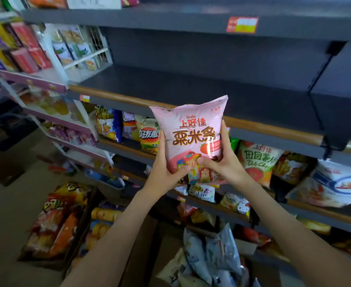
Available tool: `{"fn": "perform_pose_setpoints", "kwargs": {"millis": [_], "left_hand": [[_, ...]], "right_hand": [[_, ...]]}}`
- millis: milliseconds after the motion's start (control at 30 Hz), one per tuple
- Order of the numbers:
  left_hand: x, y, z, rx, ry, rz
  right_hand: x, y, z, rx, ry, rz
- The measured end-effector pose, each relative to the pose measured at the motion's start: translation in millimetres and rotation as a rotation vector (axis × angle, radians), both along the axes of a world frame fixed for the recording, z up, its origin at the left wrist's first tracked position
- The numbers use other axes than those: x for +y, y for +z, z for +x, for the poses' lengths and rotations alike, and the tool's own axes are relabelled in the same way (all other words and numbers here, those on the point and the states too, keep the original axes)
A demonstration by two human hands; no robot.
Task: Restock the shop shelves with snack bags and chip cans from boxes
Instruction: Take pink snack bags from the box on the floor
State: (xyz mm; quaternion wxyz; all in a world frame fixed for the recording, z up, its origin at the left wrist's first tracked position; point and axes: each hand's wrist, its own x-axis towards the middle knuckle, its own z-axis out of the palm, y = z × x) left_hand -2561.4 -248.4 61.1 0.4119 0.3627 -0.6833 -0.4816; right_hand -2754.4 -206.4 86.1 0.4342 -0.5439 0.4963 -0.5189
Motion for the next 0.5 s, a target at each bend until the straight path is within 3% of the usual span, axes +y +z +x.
{"fn": "perform_pose_setpoints", "kwargs": {"millis": [300, 500], "left_hand": [[22.7, 54.0, -101.1, 0.185, -0.066, 0.045], [25.2, 87.5, -143.9, 0.109, -0.053, 0.036]], "right_hand": [[19.7, 65.9, -116.8, 0.068, -0.008, -0.010], [21.8, 87.3, -153.1, 0.088, -0.077, -0.021]]}}
